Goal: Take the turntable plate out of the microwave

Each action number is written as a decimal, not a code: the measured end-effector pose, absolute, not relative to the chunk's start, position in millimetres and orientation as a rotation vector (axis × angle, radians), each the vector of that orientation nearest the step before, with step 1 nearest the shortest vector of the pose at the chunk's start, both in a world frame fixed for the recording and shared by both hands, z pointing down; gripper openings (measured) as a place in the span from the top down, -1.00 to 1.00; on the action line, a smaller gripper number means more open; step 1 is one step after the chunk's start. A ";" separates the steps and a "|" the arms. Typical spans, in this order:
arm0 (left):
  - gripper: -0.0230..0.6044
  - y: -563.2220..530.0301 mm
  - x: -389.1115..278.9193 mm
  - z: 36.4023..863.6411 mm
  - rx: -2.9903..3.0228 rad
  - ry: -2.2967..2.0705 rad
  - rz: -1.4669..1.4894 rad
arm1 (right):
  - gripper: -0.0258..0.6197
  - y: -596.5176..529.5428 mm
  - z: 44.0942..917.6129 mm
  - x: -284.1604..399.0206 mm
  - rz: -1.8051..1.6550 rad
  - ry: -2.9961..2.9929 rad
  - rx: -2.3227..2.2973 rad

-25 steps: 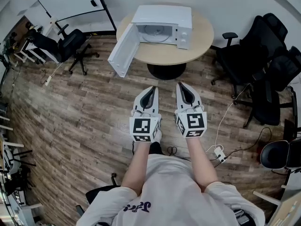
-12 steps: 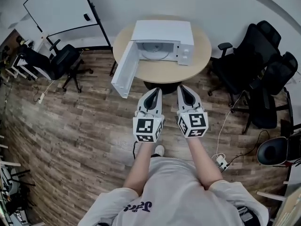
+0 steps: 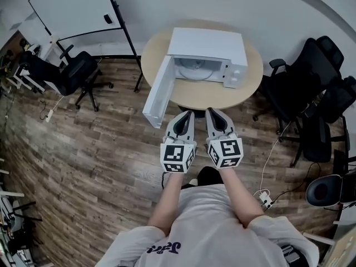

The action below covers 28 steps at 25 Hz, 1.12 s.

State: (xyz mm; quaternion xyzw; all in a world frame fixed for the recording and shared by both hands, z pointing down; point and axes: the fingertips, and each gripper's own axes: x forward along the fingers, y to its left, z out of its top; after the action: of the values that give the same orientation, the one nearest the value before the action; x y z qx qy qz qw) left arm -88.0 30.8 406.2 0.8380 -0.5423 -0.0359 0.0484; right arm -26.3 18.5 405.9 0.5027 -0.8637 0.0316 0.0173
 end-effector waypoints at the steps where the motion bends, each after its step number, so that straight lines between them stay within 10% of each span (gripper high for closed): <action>1: 0.88 24.0 -88.2 409.2 2.553 -1.649 -0.104 | 0.86 10.3 410.9 -26.2 0.117 -2.679 1.564; 28: 0.87 -244.0 -86.0 552.8 2.345 -1.566 0.057 | 0.85 -256.0 603.5 7.3 1.018 -2.517 1.554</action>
State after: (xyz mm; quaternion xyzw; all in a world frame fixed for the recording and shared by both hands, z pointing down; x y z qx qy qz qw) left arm -86.0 -244.0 552.8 0.8208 -0.5481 0.0198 0.1596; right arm 7.3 -256.0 603.5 0.4968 -0.8045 0.3255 0.0068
